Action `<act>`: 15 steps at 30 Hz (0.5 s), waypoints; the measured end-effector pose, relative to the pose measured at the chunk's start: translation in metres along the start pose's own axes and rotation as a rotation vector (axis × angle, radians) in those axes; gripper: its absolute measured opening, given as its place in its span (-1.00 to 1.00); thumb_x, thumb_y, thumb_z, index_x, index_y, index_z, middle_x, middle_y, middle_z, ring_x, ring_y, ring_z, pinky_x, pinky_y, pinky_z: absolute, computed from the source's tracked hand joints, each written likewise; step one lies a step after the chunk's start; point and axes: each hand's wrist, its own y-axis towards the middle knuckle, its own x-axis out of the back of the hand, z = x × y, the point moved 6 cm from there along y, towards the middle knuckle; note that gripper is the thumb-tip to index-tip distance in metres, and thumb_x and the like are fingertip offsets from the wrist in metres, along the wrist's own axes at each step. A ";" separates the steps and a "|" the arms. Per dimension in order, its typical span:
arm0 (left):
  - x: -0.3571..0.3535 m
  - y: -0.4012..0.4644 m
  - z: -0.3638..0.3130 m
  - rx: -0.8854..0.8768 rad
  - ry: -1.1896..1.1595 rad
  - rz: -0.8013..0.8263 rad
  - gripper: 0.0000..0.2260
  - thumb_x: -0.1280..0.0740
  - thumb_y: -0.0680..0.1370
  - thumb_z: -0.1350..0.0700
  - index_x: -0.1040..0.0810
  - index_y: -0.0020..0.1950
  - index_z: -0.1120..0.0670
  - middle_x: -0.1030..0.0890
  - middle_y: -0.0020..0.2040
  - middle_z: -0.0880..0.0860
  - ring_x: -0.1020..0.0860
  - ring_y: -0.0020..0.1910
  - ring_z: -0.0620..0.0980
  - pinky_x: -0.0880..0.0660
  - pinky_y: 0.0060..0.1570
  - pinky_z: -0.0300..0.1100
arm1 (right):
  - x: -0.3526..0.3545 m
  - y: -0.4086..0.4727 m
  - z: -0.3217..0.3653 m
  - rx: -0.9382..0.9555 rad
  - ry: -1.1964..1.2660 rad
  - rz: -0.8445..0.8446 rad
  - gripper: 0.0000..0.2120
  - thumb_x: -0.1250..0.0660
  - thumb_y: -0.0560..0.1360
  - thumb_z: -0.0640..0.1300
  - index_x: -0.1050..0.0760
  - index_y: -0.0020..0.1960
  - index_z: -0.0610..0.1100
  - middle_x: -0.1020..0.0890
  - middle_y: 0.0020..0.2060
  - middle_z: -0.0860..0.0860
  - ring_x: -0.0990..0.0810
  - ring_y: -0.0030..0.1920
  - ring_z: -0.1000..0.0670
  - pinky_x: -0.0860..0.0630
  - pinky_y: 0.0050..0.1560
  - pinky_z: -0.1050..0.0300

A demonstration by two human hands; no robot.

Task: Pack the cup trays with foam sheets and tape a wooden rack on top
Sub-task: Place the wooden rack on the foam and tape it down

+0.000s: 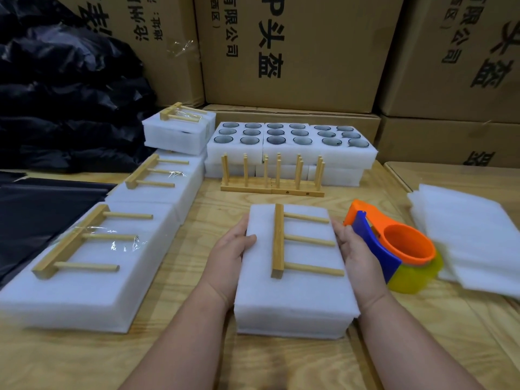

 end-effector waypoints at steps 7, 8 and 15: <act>-0.002 -0.006 0.002 0.016 -0.005 0.030 -0.47 -0.09 0.59 0.37 -0.74 0.15 -0.09 -0.70 0.20 0.09 -0.70 0.12 0.07 -0.65 -0.09 -0.11 | 0.002 -0.007 0.002 0.010 -0.018 -0.065 -0.62 -0.37 0.33 0.22 -0.76 0.02 0.06 -0.76 0.01 -0.01 -0.74 0.01 0.02 -0.65 -0.22 0.18; -0.002 -0.006 0.002 0.016 -0.007 0.034 -0.48 -0.10 0.58 0.37 -0.74 0.16 -0.08 -0.71 0.20 0.09 -0.70 0.12 0.06 -0.65 -0.08 -0.12 | 0.002 -0.009 0.002 -0.001 -0.020 -0.085 -0.65 -0.35 0.38 0.18 -0.76 0.00 0.04 -0.76 0.00 -0.02 -0.74 0.01 0.02 -0.65 -0.21 0.16; 0.009 -0.012 0.007 -0.048 0.006 -0.033 -0.75 -0.32 0.49 0.16 -0.76 0.02 -0.06 -0.73 -0.03 -0.02 -0.70 -0.10 -0.10 -0.63 -0.18 -0.24 | 0.025 -0.034 0.047 0.328 -0.516 -0.340 -0.77 -0.23 0.67 -0.18 -0.68 0.08 -0.06 -0.75 0.01 0.04 -0.69 0.07 0.14 -0.59 0.15 0.17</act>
